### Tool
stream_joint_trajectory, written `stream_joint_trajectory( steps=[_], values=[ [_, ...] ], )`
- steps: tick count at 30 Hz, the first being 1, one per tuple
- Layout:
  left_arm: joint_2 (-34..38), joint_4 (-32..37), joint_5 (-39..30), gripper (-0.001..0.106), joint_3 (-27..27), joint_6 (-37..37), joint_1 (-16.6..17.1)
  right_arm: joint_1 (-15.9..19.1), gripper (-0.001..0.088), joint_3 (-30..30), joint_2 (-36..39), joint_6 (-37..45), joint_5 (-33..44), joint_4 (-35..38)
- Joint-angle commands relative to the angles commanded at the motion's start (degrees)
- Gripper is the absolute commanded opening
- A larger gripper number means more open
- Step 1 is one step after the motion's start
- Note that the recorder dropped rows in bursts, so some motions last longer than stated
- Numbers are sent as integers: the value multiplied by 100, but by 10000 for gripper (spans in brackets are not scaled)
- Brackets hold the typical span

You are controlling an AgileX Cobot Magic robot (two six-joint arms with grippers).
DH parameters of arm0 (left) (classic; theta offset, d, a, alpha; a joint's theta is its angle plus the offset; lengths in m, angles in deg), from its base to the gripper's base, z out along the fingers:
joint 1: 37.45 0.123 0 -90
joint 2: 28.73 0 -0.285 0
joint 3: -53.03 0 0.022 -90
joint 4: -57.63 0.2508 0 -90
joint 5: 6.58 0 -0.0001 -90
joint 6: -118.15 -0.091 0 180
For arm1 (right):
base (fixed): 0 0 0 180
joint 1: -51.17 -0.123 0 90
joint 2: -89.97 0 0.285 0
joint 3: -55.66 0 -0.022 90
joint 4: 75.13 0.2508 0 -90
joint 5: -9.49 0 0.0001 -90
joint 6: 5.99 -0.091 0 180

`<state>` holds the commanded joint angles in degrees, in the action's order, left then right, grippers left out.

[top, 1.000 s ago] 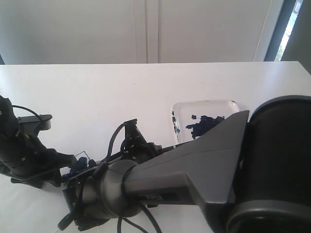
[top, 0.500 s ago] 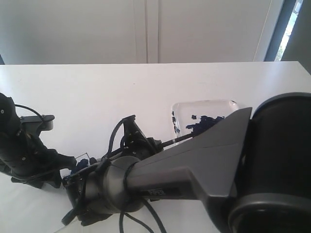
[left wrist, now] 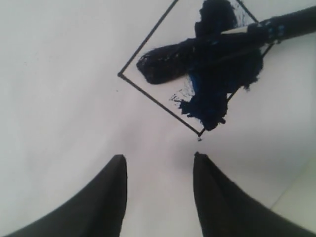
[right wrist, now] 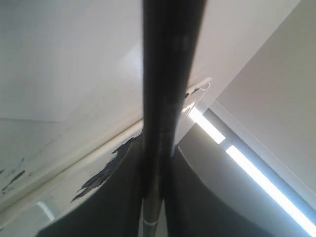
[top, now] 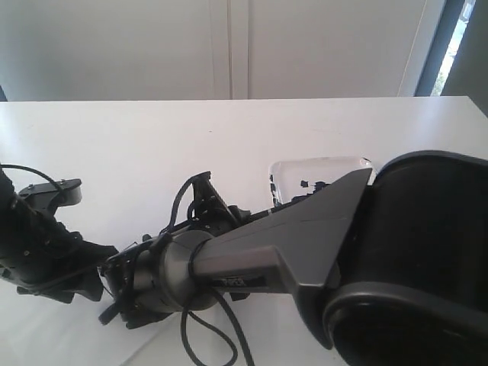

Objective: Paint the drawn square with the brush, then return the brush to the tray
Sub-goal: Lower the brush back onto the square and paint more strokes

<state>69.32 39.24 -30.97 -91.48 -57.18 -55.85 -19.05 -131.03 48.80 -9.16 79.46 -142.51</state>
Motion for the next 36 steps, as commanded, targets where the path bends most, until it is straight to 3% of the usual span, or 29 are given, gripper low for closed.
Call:
stream_joint_trajectory(
  steps=[6, 16, 25, 36],
  values=[
    [40, 0, 337, 478, 324, 86, 0, 0, 0, 0, 0, 0, 0, 11],
    [627, 0, 338, 478, 330, 85, 0, -173, 0, 0, -166, 0, 0, 100],
    [650, 0, 338, 478, 330, 85, 0, -353, 0, 61, -181, 39, 0, 438],
    [648, 35, 219, 478, 330, 85, 0, -54, 0, 60, -160, 39, 0, 417]
  ],
)
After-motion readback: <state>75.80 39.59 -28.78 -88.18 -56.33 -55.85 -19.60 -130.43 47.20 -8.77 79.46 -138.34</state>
